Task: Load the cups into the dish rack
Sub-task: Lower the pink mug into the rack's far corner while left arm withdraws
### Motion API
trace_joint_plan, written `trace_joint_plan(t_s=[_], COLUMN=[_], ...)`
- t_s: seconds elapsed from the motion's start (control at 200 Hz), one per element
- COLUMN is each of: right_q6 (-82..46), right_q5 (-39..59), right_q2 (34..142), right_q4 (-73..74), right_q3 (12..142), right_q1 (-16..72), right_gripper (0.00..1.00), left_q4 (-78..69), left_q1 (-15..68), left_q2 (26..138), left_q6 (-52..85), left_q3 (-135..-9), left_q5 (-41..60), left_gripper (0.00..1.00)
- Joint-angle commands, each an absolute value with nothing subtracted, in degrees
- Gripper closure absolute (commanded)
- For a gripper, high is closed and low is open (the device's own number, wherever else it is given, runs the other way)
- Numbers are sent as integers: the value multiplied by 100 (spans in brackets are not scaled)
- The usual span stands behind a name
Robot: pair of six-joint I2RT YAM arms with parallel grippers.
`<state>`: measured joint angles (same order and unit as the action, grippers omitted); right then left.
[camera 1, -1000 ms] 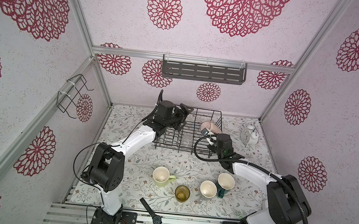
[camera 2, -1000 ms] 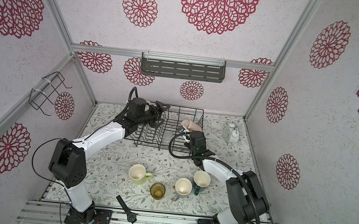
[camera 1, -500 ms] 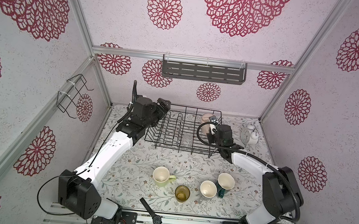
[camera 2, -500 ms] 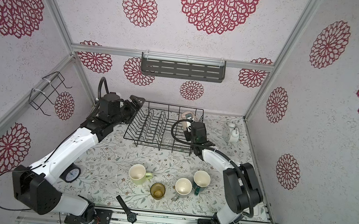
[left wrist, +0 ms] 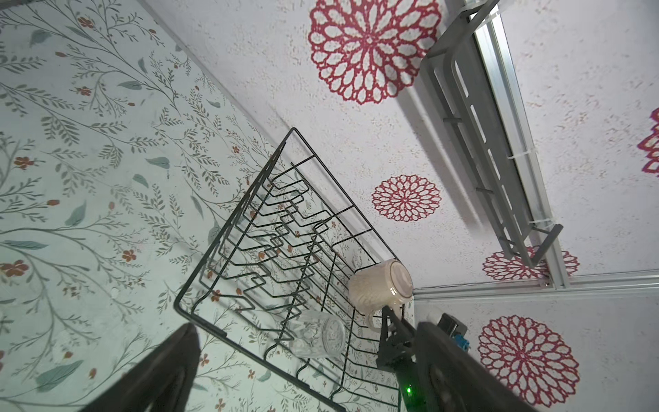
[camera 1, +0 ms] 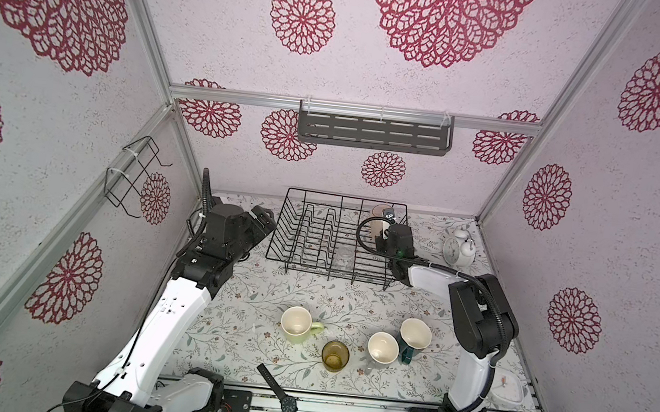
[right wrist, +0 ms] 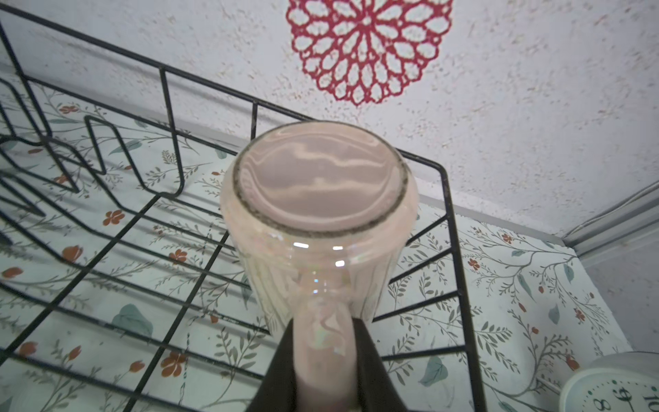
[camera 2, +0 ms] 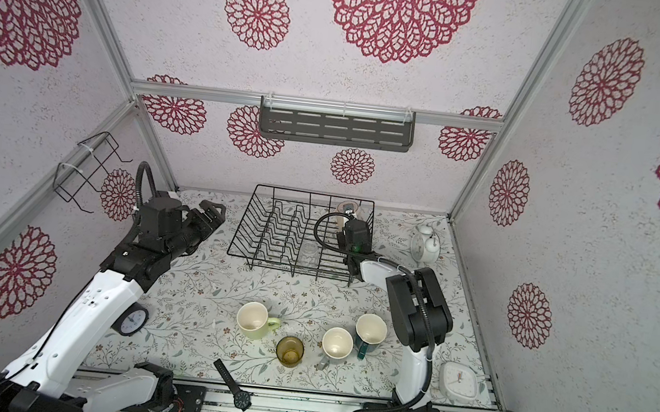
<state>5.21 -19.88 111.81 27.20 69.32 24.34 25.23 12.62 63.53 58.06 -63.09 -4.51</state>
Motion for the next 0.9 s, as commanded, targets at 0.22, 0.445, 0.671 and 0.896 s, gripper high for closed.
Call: trace_joint_plan(t_s=[0.22,0.445,0.671,0.896], right_q6=[-338,-710,-956,-850], right_q5=[-2767,-2546,-2461,-2540], right_q2=[11341,11483,11536,11549], right_q4=[3942,4163,4199,4282], right_q3=[7508,7351,7289,7081], right_q1=[2466,2468,2471,2461], right_gripper=[100,100,100,97], left_q4=[2584,2576,2533,2426], left_q1=[1151,1151,1151,1151], left_q2=[6255,6319,6323,6306], left_q6=[5587,5632,5638,5704], left_q3=[-6257,-6231,-6180,-6039], left_q5=[-448,-344,-335,-300], left_gripper=[3,3,3,3])
